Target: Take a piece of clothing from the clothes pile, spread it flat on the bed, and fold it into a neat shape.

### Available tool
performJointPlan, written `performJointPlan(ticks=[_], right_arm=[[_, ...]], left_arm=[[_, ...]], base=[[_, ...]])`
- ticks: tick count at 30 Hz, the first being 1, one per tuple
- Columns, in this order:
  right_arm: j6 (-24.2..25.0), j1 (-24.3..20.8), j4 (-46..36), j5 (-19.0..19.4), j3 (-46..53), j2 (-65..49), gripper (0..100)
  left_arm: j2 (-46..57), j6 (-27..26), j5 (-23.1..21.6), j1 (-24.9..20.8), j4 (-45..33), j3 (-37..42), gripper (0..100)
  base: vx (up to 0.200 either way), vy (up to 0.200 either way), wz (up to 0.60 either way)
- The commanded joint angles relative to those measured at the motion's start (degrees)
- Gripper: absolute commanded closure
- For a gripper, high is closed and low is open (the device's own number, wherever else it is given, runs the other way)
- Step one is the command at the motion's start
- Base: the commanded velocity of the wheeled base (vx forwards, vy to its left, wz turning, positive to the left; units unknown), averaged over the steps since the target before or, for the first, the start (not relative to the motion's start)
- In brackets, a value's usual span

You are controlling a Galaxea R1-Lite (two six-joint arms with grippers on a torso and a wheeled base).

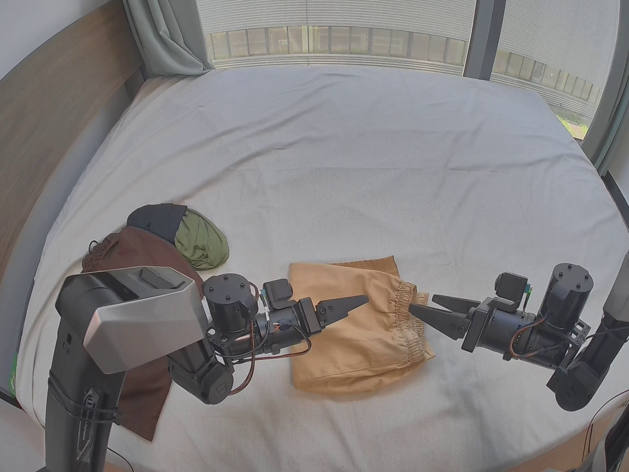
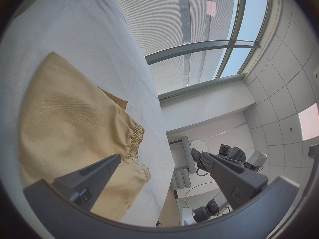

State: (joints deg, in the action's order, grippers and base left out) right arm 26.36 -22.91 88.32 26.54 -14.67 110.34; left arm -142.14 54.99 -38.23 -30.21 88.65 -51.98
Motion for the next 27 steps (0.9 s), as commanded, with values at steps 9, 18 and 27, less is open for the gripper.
performJointPlan(ticks=[9,18,27], right_arm=[[0.10,-0.74,0.01,-0.17,-0.28,6.12,0],[0.45,-2.14,0.10,-0.26,-0.80,9.99,0],[0.54,-2.23,0.10,-0.26,-1.95,14.64,0]], left_arm=[[5.74,-6.92,1.32,2.35,-0.14,6.45,0],[11.01,-19.04,1.76,6.13,0.03,15.59,0],[17.07,-35.04,1.14,12.37,0.12,19.99,0]], base=[[0.000,0.000,0.00],[0.000,0.000,0.00],[0.000,0.000,0.00]])
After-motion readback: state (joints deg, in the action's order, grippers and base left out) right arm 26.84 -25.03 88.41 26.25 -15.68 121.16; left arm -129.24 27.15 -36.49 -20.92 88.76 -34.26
